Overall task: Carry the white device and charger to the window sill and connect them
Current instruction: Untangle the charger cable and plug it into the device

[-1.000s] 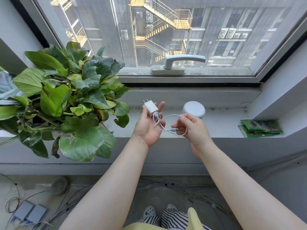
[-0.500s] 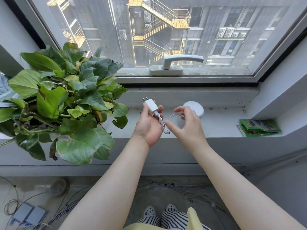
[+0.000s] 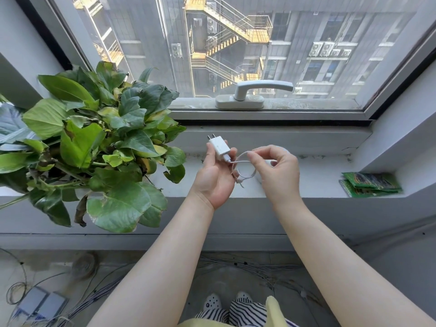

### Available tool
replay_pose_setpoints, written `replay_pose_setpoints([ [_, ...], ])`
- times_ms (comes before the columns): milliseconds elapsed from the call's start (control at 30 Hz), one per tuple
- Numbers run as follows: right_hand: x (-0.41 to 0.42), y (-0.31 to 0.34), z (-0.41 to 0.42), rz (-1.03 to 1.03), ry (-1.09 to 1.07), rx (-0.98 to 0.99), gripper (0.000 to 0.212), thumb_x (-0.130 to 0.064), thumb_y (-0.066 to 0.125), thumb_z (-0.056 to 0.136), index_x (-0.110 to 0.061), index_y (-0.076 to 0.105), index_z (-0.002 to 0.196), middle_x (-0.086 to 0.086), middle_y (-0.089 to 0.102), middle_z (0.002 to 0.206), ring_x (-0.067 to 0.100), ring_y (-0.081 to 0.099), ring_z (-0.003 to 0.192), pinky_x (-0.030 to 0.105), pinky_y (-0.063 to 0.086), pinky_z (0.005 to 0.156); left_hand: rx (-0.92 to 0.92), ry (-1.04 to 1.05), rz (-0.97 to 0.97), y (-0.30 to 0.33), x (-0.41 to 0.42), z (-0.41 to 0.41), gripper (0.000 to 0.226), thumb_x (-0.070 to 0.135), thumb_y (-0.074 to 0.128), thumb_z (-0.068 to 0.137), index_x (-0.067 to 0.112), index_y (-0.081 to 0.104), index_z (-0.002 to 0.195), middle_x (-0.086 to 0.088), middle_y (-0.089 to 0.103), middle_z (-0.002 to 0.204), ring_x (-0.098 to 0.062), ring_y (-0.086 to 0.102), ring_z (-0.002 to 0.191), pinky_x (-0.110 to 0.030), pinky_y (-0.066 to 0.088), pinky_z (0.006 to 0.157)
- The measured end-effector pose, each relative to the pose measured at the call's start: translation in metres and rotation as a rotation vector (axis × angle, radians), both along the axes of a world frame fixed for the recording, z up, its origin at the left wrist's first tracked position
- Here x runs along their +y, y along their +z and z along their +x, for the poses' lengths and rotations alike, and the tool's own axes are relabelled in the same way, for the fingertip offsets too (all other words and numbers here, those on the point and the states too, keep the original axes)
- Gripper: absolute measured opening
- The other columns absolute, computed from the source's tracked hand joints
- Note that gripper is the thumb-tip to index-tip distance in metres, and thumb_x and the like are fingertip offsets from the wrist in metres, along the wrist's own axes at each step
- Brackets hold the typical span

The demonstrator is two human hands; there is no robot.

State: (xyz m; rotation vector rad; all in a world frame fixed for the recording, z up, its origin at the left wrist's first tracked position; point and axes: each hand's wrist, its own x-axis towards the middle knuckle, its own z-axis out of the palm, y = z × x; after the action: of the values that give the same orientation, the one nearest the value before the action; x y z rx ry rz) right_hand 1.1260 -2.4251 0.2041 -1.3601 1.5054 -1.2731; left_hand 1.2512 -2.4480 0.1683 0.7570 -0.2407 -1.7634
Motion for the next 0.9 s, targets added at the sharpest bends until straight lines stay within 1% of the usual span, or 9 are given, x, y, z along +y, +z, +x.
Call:
replay_pose_setpoints([
  [133,-0.006,0.013,-0.011,0.004,-0.096,-0.351,0.022,-0.013,0.047,0.094,-0.014,0.052,0.073,-0.004,0.062,0.058,0.008,0.05,0.054,0.02,0.041,0.056,0.094,0.137,0.048,-0.001,-0.002,0.007,0.044,0.057,0.025,0.096,0.022,0.048,0.084,0.007,0.05,0.056,-0.009,0.053,0.066,-0.028,0.045,0.079],
  [233,-0.012,0.021,-0.022,-0.028,-0.154,-0.514,0.023,-0.012,0.042,0.096,-0.017,0.048,0.074,-0.008,0.05,0.044,0.01,0.041,0.046,0.023,0.032,0.047,0.319,0.213,0.106,-0.004,-0.005,0.014,0.046,0.055,0.034,0.094,0.013,0.045,0.077,0.002,0.043,0.054,-0.008,0.048,0.041,-0.019,0.05,0.049],
  [300,-0.015,0.022,-0.03,-0.077,-0.197,-0.523,0.023,-0.014,0.043,0.097,-0.017,0.05,0.075,-0.011,0.04,0.041,0.008,0.033,0.043,0.023,0.026,0.046,0.305,0.197,0.122,-0.009,-0.006,0.017,0.051,0.059,0.034,0.092,0.013,0.038,0.069,0.003,0.038,0.053,-0.006,0.035,0.033,-0.014,0.029,0.032],
  [367,-0.018,0.023,-0.037,-0.102,-0.228,-0.504,0.023,-0.015,0.044,0.098,-0.017,0.051,0.076,-0.013,0.035,0.039,0.007,0.029,0.042,0.022,0.023,0.045,0.171,0.2,0.122,-0.013,-0.007,0.018,0.052,0.061,0.032,0.092,0.016,0.034,0.067,0.005,0.036,0.054,-0.005,0.027,0.031,-0.015,0.018,0.029],
  [533,-0.023,0.02,-0.039,0.04,0.018,-0.345,0.021,-0.012,0.052,0.094,-0.014,0.059,0.074,-0.006,0.037,0.045,0.006,0.028,0.04,0.018,0.022,0.041,0.058,0.114,0.082,-0.007,-0.006,0.016,0.043,0.055,0.033,0.096,0.017,0.05,0.085,0.005,0.044,0.054,-0.005,0.029,0.033,-0.014,0.019,0.032],
  [600,-0.023,0.021,-0.033,0.084,0.163,-0.259,0.021,-0.01,0.054,0.093,-0.012,0.061,0.074,-0.002,0.041,0.048,0.005,0.03,0.039,0.016,0.025,0.041,-0.019,0.082,0.047,0.0,-0.006,0.014,0.045,0.055,0.032,0.096,0.017,0.054,0.088,0.005,0.051,0.055,-0.006,0.042,0.04,-0.014,0.03,0.039],
  [667,-0.022,0.024,-0.029,0.112,0.277,-0.184,0.019,-0.009,0.055,0.093,-0.01,0.062,0.075,-0.006,0.047,0.048,0.004,0.033,0.041,0.014,0.026,0.043,-0.129,0.09,-0.012,0.003,-0.008,0.014,0.048,0.053,0.031,0.097,0.016,0.059,0.086,0.004,0.061,0.062,-0.01,0.058,0.062,-0.019,0.044,0.059],
  [767,-0.024,0.027,-0.024,0.148,0.395,-0.13,0.018,-0.012,0.059,0.091,-0.012,0.067,0.074,0.01,0.054,0.066,0.006,0.037,0.048,0.014,0.03,0.047,-0.296,0.061,-0.125,0.008,-0.007,0.014,0.049,0.049,0.027,0.099,0.016,0.059,0.082,-0.001,0.074,0.084,-0.013,0.063,0.093,-0.029,0.04,0.085],
  [900,-0.029,0.026,-0.011,0.106,0.347,-0.068,0.01,-0.01,0.065,0.086,-0.007,0.072,0.08,-0.011,0.068,0.06,-0.005,0.054,0.056,0.009,0.04,0.062,-0.364,0.072,-0.162,0.015,-0.006,0.005,0.05,0.05,0.025,0.099,0.009,0.052,0.095,-0.006,0.073,0.07,-0.016,0.071,0.075,-0.032,0.046,0.099],
])
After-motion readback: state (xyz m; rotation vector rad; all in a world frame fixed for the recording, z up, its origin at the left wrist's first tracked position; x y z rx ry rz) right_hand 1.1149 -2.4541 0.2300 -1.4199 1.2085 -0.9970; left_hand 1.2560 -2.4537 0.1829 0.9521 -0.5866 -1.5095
